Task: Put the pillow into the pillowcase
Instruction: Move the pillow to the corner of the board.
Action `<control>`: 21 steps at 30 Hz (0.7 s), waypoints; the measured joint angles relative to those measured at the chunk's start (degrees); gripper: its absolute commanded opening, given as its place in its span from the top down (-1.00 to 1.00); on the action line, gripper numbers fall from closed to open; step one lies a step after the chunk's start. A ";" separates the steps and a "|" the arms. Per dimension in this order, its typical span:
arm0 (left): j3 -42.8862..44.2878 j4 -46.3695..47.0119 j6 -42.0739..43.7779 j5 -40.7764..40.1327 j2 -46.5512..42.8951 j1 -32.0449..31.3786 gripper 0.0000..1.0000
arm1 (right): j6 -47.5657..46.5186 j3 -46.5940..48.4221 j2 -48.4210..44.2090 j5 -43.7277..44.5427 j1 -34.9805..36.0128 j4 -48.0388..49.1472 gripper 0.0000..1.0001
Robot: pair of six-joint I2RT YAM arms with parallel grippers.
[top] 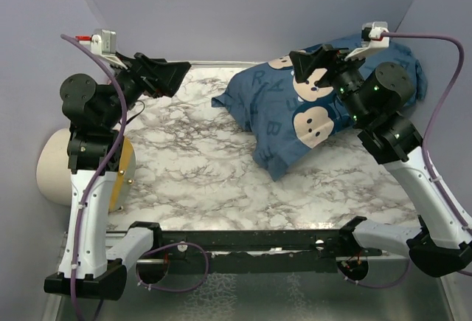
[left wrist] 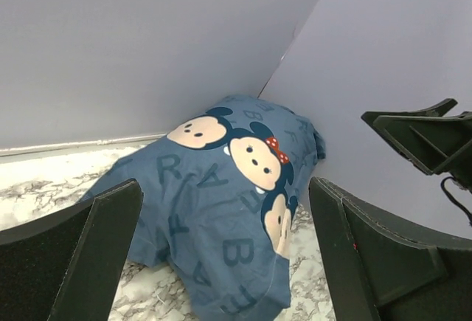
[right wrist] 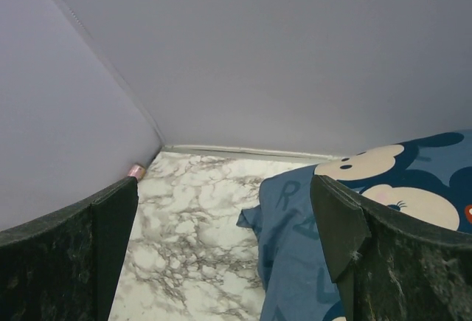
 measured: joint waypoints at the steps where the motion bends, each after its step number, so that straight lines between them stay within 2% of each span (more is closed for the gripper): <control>1: 0.87 -0.87 0.26 0.02 0.57 0.00 -0.98 | 0.00 0.28 0.09 0.31 0.00 -0.17 -1.00; 9: 2.89 -5.27 2.54 0.20 3.72 0.00 -0.98 | -0.79 0.61 0.15 1.66 0.00 -1.42 -1.00; 21: -4.31 -2.32 0.52 3.67 3.23 0.00 -0.98 | -4.46 -2.01 -1.36 1.38 0.00 -2.62 -1.00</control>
